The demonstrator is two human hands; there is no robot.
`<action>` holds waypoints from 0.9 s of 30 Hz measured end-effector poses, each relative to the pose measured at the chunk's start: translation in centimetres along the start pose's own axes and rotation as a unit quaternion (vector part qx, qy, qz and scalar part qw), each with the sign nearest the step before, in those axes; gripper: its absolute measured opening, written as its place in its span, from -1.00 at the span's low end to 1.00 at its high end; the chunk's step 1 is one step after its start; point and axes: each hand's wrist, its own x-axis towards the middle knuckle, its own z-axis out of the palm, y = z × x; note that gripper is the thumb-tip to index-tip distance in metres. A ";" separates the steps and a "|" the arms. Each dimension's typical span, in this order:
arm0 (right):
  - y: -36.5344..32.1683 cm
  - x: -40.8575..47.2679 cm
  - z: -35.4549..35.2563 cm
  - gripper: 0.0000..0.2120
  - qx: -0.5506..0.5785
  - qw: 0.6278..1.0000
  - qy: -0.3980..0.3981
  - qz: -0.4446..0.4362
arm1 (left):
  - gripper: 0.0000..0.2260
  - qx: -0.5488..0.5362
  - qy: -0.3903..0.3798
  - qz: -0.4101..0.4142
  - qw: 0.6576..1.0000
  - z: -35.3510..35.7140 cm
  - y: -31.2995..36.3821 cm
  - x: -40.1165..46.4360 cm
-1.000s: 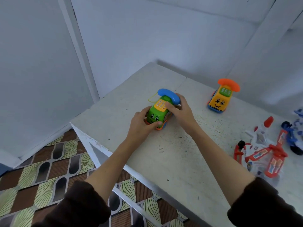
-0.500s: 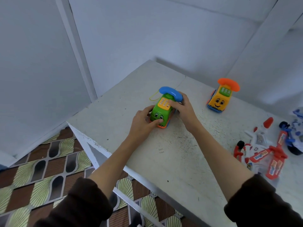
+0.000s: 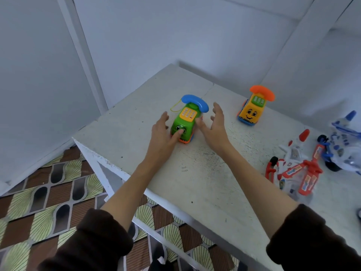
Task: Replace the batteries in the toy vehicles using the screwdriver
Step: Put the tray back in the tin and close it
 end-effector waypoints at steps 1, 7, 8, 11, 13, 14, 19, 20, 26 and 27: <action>0.0 -0.7 -0.1 -0.34 -0.015 1.000 0.014 -0.008 | -0.39 -0.002 0.024 0.006 1.000 0.0 0.1 -0.4; -1.9 -3.4 -1.7 -0.56 -0.048 0.996 0.049 -0.056 | -0.58 0.019 0.095 0.098 0.991 0.3 1.4 -3.0; -2.4 -3.8 -2.0 -0.58 -0.048 0.996 0.045 -0.067 | -0.59 0.020 0.094 0.112 0.989 0.6 1.9 -3.5; -3.7 -5.0 -3.4 -0.61 -0.044 0.993 0.035 -0.104 | -0.62 0.018 0.097 0.156 0.983 1.5 4.3 -4.8; -4.3 -6.2 -4.7 -0.62 -0.035 0.991 0.028 -0.127 | -0.65 0.013 0.110 0.175 0.978 2.3 6.2 -5.7; -4.5 -7.0 -5.6 -0.62 -0.029 0.990 0.026 -0.137 | -0.65 0.008 0.118 0.184 0.976 2.7 7.2 -6.3; -5.3 -11.9 -13.3 -0.67 -0.005 0.986 0.054 -0.157 | -0.65 -0.029 0.114 0.237 0.964 7.1 13.5 -9.8; -5.2 -13.0 -15.4 -0.68 -0.005 0.985 0.067 -0.160 | -0.64 -0.034 0.108 0.254 0.960 8.5 14.9 -10.7; -0.9 -21.4 -30.0 -0.76 -0.064 0.977 0.145 -0.140 | -0.67 -0.090 0.053 0.312 0.944 20.5 22.9 -19.0; 0.4 -23.1 -32.4 -0.77 -0.077 0.976 0.156 -0.130 | -0.67 -0.095 0.031 0.317 0.943 22.5 23.9 -20.6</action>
